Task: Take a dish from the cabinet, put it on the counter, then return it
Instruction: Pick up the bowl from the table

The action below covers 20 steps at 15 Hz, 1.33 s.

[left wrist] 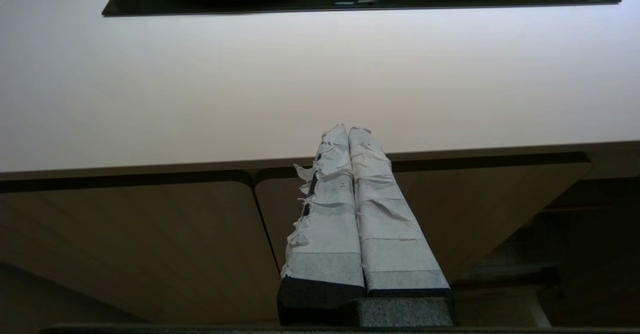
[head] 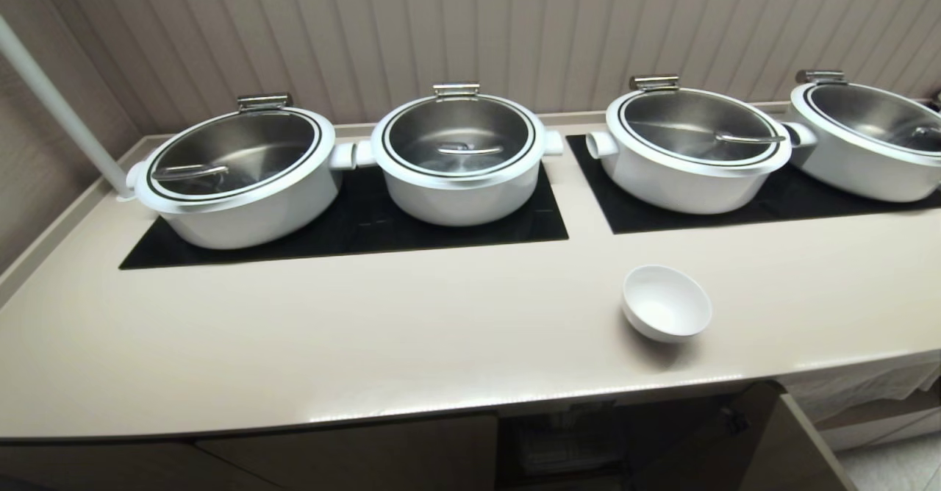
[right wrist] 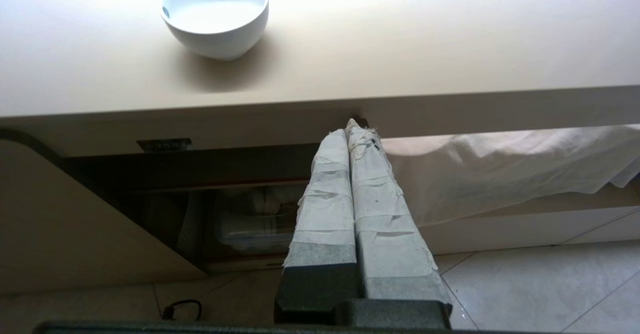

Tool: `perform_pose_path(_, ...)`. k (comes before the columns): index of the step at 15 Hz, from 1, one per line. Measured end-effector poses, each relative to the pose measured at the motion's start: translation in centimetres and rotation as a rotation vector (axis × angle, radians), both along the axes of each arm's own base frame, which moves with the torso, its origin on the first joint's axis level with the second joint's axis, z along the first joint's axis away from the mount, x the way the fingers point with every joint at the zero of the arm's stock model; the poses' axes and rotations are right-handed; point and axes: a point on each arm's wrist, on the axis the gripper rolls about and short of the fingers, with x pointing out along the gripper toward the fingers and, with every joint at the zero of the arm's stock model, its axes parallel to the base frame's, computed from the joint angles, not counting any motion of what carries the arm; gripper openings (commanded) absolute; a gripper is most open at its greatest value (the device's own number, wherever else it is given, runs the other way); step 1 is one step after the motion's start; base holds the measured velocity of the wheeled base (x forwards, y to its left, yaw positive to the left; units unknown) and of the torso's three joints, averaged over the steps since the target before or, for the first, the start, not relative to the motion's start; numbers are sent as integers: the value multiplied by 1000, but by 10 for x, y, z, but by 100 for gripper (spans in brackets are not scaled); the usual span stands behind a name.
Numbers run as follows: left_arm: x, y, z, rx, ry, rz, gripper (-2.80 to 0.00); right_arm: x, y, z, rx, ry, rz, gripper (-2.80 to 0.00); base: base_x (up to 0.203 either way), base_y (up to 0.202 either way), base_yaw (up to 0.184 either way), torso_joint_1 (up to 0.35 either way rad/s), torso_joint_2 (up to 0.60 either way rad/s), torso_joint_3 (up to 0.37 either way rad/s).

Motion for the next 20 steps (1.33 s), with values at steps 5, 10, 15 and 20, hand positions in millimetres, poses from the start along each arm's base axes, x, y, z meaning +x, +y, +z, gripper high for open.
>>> perform_pose_path(5, 0, 0, 0, 0, 0, 0, -280, 35, 0, 41, 4, -23, -11, -280, 0, 0, 0, 0, 0, 0)
perform_pose_path(10, 0, 0, 0, 0, 0, 1, -280, 85, -1, 92, 3, -37, -16, -280, 0, 0, 0, 0, 0, 0)
perform_pose_path(15, 0, 0, 0, 0, 0, 0, -280, 132, 1, 126, 2, 72, 36, -280, 0, 0, 0, 0, 0, 0)
perform_pose_path(20, 0, 0, 0, 0, 0, 0, -280, 184, 3, 138, 7, 184, 72, -280, 0, 0, 0, 0, 0, 0)
